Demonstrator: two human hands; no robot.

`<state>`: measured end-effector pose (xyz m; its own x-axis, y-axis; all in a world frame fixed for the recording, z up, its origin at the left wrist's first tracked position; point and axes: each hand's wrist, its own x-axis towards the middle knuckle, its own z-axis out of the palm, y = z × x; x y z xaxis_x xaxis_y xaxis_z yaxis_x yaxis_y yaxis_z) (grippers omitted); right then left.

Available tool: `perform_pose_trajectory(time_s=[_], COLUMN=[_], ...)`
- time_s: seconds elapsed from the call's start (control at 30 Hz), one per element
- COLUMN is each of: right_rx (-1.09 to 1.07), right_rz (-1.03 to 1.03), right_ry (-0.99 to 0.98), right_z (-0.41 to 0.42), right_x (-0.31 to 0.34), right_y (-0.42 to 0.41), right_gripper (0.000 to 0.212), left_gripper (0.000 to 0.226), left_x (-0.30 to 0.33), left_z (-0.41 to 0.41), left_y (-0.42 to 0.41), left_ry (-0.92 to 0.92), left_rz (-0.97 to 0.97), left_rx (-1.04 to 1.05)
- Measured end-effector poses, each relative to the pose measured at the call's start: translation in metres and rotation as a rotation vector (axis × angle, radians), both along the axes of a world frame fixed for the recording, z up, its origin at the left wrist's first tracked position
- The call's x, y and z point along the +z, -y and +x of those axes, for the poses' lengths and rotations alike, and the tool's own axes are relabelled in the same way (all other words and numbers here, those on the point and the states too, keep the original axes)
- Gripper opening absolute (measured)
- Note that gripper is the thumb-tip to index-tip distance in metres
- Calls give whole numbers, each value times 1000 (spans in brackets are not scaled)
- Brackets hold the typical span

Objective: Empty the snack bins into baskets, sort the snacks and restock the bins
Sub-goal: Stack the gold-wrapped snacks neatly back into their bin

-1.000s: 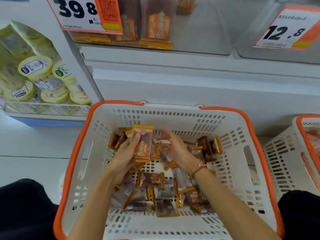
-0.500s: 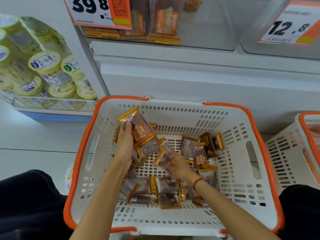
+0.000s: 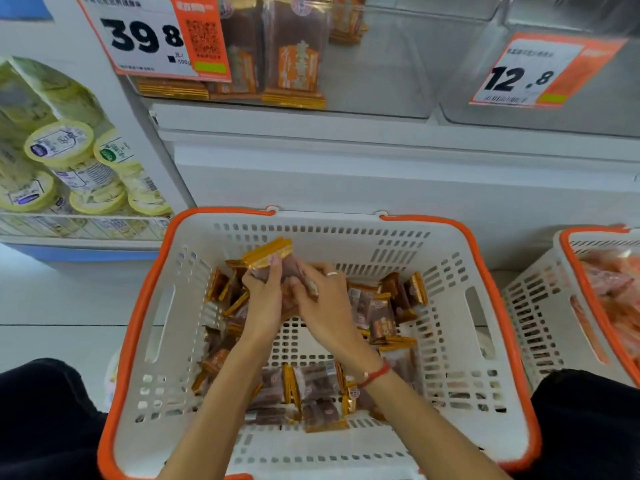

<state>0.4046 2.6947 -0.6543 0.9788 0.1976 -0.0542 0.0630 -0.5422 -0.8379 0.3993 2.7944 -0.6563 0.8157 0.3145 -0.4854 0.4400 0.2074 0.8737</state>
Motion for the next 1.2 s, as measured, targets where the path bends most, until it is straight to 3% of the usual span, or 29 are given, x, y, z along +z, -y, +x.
perform_pose_trajectory(time_s=[0.13, 0.23, 0.3, 0.4, 0.5, 0.57, 0.63, 0.7, 0.8, 0.9, 0.93, 0.97, 1.07, 1.2], right_rx=[83, 43, 179, 289, 263, 233, 197, 169, 133, 47, 25, 0, -63, -91], right_rz=[281, 331, 303, 252, 333, 400, 450, 480, 538, 576, 583, 588, 501, 157], right_ry=[-521, -588, -616, -504, -334, -176, -31, 49, 156, 205, 221, 234, 311, 416], right_z=[20, 29, 30, 28, 31, 36, 44, 51, 64, 80, 88, 97, 125, 170], right_x=[-6, -11, -8, 22, 67, 104, 142, 179, 218, 249, 258, 267, 288, 294], right_y=[26, 43, 40, 24, 25, 31, 38, 44, 61, 70, 71, 70, 60, 36], right_gripper=[36, 47, 63, 46, 26, 30, 36, 38, 49, 86, 90, 82, 32, 46], left_gripper=[55, 51, 49, 28, 26, 31, 31, 42, 34, 35, 38, 42, 55, 52], left_x=[-6, -3, 7, 28, 62, 99, 142, 176, 218, 242, 245, 247, 241, 233], left_z=[-9, -4, -1, 5, 16, 26, 36, 50, 80, 118, 130, 140, 156, 159], left_y=[-5, -9, -7, 3, 7, 6, 3, -6, -30, -51, -56, -58, -56, -54], left_ry=[-54, -21, 36, 147, 275, 439, 628, 818, 1052, 1051, 1010, 954, 745, 679], left_rz=[1, 4, 8, 58, 348, 532, 593, 699, 1016, 1342, 1437, 1509, 1580, 1653], left_rx=[59, 55, -13, -126, -213, -246, -216, -87, 107, 51, -7, -78, -251, -237])
